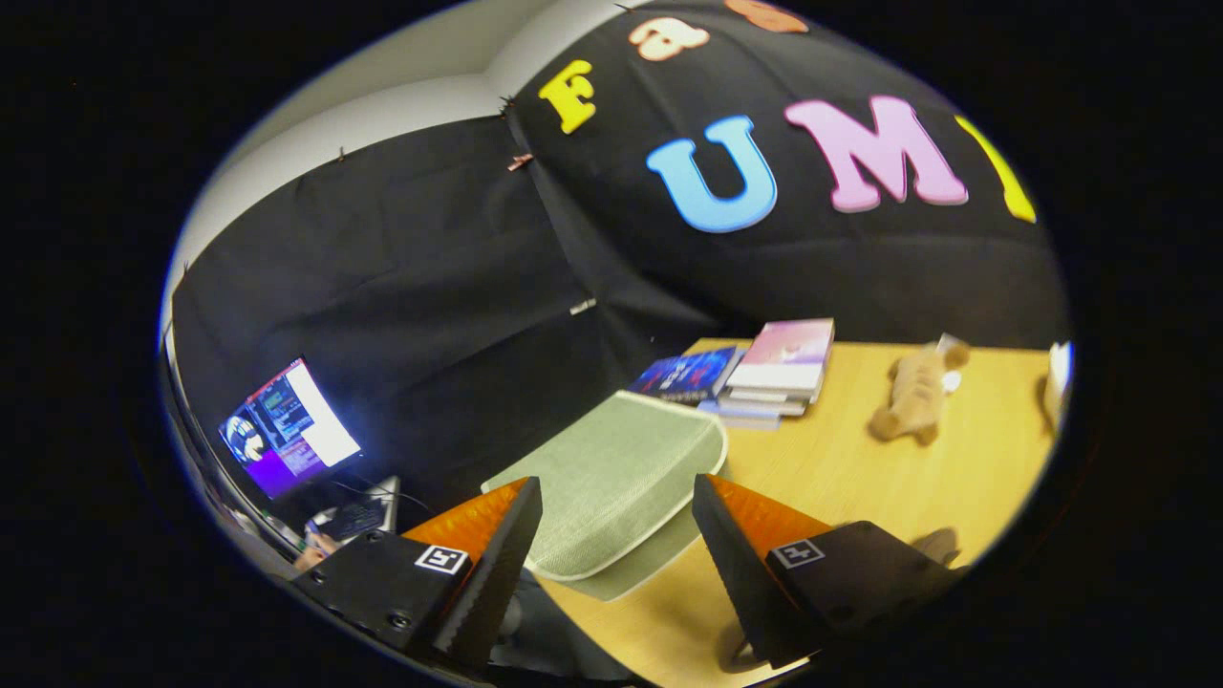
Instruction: Open the storage box then place both shoes into the box .Put the left shoe in first, then the right shoe, with the right side of both shoes facing outward in a uniform manner.
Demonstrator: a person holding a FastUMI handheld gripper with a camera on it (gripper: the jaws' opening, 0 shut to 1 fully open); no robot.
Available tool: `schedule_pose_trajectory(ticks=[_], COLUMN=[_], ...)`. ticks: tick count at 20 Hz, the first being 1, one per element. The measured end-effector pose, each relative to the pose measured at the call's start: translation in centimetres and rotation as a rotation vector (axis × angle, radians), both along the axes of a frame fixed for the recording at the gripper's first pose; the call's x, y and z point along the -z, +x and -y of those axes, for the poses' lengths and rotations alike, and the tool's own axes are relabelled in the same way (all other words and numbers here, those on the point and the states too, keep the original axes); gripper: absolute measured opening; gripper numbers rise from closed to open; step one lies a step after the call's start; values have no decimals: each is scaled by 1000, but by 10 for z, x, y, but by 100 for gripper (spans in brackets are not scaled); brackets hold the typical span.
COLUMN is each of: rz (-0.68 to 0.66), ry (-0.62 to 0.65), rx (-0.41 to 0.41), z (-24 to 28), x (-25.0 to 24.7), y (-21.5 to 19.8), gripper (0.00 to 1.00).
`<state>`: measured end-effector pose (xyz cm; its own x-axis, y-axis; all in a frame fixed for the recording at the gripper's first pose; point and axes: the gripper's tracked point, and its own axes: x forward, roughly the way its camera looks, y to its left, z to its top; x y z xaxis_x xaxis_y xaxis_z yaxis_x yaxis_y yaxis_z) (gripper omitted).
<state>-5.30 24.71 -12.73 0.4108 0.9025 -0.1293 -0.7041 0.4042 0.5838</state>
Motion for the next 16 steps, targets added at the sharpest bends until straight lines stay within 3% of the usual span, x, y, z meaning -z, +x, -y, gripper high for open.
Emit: schedule_pose_trajectory(ticks=[8, 16], rz=[-590, -842], ry=[261, 535], rx=[-204, -311], z=[-62, -95], x=[69, 78], y=[17, 28], gripper=[97, 93])
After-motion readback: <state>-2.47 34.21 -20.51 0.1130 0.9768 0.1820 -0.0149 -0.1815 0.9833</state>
